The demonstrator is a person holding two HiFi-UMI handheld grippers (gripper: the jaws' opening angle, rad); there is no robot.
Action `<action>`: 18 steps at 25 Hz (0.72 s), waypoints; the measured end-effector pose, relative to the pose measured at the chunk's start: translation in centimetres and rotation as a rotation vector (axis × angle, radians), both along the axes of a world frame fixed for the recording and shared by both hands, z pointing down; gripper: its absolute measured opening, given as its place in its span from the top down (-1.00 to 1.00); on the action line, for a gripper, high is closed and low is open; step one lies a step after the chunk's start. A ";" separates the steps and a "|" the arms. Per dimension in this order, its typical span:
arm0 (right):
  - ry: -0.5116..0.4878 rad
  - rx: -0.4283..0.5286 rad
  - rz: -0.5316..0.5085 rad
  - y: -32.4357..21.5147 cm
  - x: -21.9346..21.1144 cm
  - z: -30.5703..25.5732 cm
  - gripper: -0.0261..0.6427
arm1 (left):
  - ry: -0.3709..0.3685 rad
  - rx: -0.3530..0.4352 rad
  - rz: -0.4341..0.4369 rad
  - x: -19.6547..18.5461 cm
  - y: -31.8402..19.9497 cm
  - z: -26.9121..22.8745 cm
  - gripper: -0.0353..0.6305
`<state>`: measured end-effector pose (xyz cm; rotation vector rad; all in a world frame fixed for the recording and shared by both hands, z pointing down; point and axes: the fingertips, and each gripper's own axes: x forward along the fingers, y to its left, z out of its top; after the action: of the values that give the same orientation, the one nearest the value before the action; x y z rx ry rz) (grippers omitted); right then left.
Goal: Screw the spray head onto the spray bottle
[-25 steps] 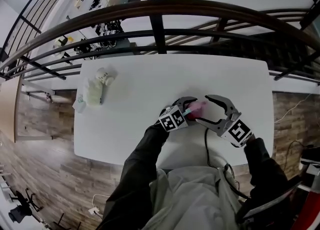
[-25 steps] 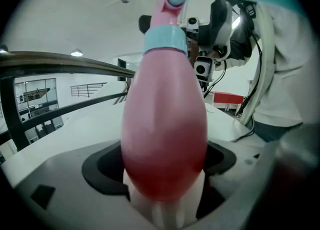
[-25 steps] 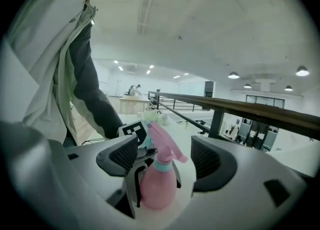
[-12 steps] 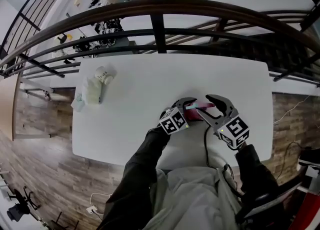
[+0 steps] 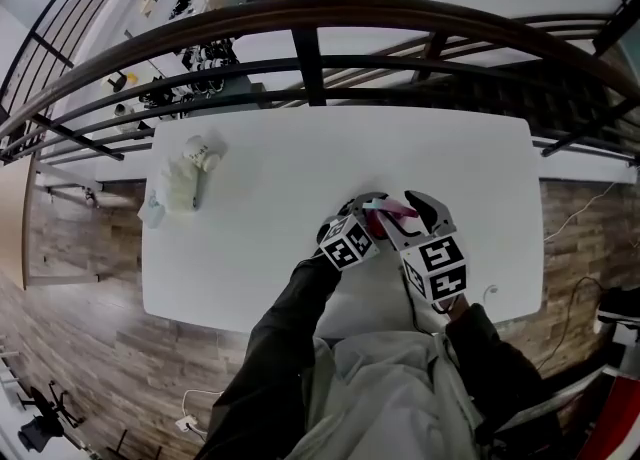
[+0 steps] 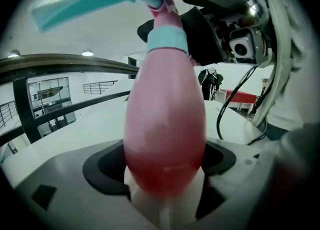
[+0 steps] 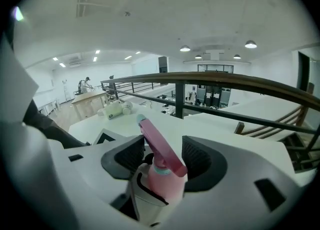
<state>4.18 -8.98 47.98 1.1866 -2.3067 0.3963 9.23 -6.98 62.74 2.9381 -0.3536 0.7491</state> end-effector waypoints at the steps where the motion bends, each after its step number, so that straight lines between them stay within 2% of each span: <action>1: -0.001 0.033 -0.010 0.0 0.0 -0.1 0.25 | 0.000 -0.002 0.001 0.0 0.0 0.1 -0.40; 6: 0.044 0.317 -0.113 0.9 -0.1 -1.1 0.25 | 0.012 -0.011 0.042 0.2 1.0 0.0 -0.41; 8: 0.035 0.369 -0.135 1.9 0.7 -1.5 0.25 | 0.018 -0.009 0.067 0.0 1.9 0.0 -0.41; 12: -0.028 0.324 -0.129 3.5 2.5 -0.8 0.25 | 0.061 -0.006 0.082 -1.3 3.6 -0.3 -0.41; 14: -0.070 0.315 -0.093 4.0 3.9 -1.0 0.25 | 0.049 -0.008 0.068 -2.5 4.3 -0.2 -0.41; 16: -0.150 0.285 -0.041 4.8 5.7 -0.9 0.25 | 0.050 -0.016 0.017 -4.0 5.0 -0.7 -0.41; 18: -0.257 0.216 0.035 6.1 7.6 0.2 0.25 | 0.124 -0.054 -0.084 -5.7 5.7 -1.9 -0.41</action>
<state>11.77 -2.84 48.14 1.3489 -2.6062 0.3353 3.53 -1.32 60.87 2.8811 -0.4356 0.5542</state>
